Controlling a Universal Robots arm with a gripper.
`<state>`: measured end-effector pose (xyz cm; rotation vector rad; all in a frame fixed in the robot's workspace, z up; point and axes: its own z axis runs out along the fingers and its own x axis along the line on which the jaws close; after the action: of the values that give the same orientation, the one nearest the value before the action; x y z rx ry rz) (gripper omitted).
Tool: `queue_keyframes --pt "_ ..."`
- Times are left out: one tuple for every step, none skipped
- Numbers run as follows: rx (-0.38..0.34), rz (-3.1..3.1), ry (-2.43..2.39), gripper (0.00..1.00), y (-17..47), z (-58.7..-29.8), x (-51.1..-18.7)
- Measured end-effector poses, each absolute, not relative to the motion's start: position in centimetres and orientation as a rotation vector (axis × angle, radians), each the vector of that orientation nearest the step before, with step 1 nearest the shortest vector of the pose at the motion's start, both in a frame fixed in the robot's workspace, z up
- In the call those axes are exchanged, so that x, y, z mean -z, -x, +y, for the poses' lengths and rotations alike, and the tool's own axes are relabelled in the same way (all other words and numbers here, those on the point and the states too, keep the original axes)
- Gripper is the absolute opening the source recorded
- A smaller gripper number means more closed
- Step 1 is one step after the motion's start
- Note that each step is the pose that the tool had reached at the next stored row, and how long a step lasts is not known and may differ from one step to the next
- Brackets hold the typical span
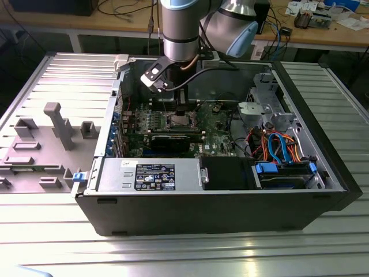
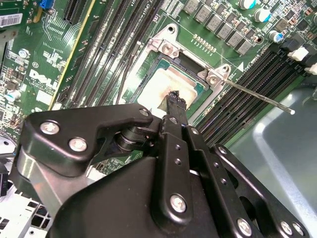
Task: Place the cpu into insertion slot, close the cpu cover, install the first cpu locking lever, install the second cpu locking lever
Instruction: 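Close the cpu cover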
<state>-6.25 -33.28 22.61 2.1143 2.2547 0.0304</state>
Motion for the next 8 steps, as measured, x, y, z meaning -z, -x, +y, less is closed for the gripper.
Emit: queue_keyframes --pt "-0.031 2.255 -2.114 0.11 6.25 -33.27 -22.63" --pt "-0.031 2.255 -2.114 0.11 6.25 -33.28 -22.7" --pt "-0.031 2.255 -2.114 0.11 6.25 -33.27 -22.78" --pt "-0.031 2.255 -2.114 0.11 6.25 -33.27 -22.93" --pt "-0.031 2.255 -2.114 0.11 6.25 -33.27 -23.08" --pt "-0.031 2.255 -2.114 0.11 6.25 -33.27 -23.25" --pt "-0.031 2.255 -2.114 0.11 6.25 -33.27 -23.41" --pt "-0.031 2.255 -2.114 0.11 6.25 -33.27 -23.52"
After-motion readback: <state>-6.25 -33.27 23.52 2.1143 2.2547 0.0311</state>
